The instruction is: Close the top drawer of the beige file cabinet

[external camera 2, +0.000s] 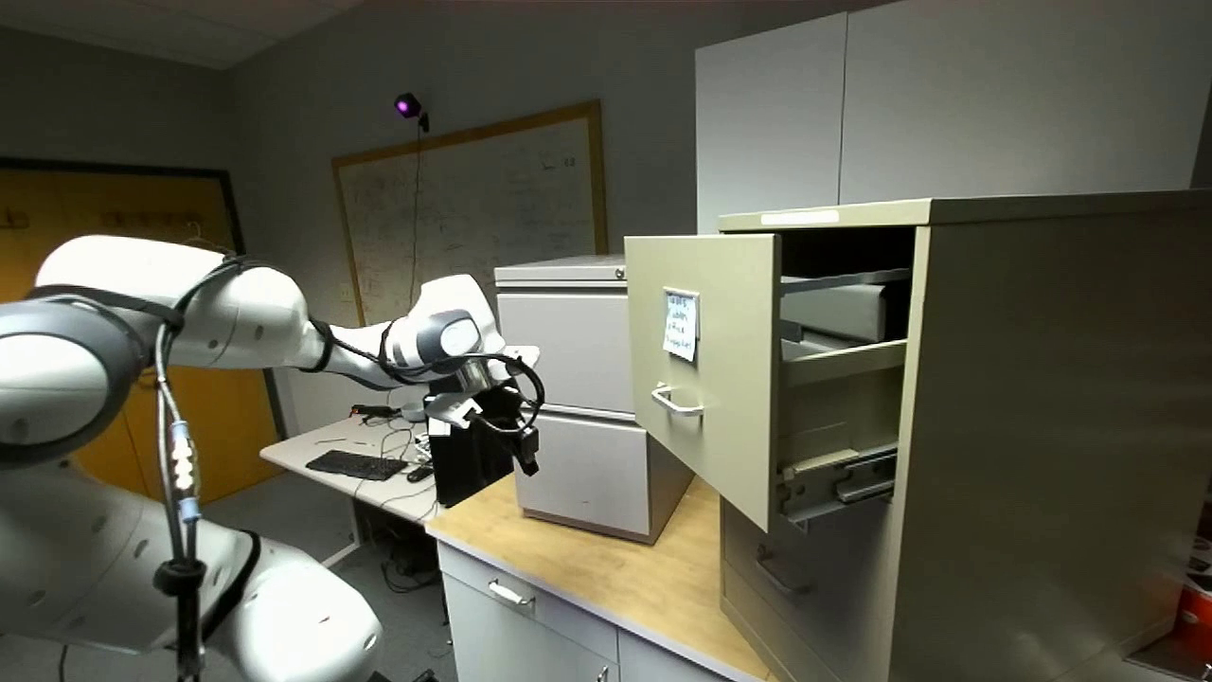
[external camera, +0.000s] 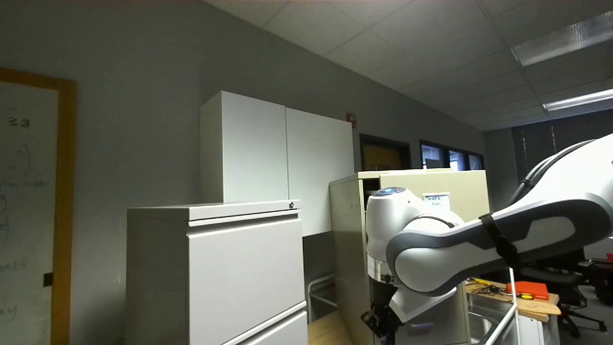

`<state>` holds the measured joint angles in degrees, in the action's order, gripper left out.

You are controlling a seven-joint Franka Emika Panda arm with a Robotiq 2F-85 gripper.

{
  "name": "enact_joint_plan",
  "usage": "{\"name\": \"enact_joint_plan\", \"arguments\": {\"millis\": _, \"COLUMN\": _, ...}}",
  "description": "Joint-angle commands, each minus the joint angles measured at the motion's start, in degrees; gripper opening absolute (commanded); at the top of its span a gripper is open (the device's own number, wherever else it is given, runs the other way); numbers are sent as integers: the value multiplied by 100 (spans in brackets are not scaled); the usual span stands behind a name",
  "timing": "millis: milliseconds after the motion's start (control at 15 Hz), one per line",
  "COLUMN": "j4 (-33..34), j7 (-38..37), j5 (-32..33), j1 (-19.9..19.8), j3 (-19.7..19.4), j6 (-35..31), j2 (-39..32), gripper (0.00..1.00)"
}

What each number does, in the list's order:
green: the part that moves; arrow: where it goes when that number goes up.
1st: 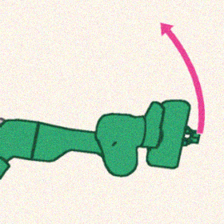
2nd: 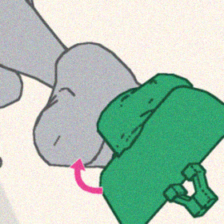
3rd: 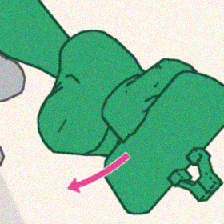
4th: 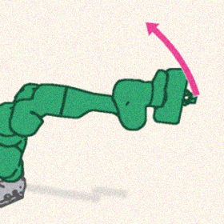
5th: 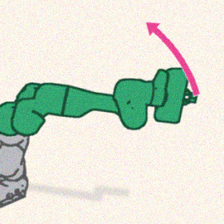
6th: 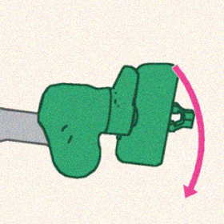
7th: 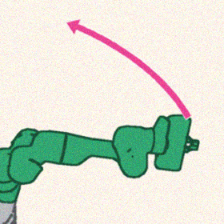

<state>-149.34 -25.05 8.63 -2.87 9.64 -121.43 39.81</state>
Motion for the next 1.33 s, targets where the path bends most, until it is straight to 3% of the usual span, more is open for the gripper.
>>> {"name": "enact_joint_plan", "arguments": {"millis": 0, "j4": -450, "j7": -394, "j5": 349, "j1": -387, "j3": 110, "j6": -193, "j2": 979, "gripper": 0}}
{"name": "enact_joint_plan", "arguments": {"millis": 733, "j4": -764, "j7": -461, "j5": 863, "j1": -1721, "j3": 361, "j6": -1937, "j2": 2313, "gripper": 0}}
{"name": "enact_joint_plan", "arguments": {"millis": 1267, "j4": -503, "j7": -281, "j5": 841, "j1": -2673, "j3": 360, "j6": -2883, "j2": 1958, "gripper": 0}}
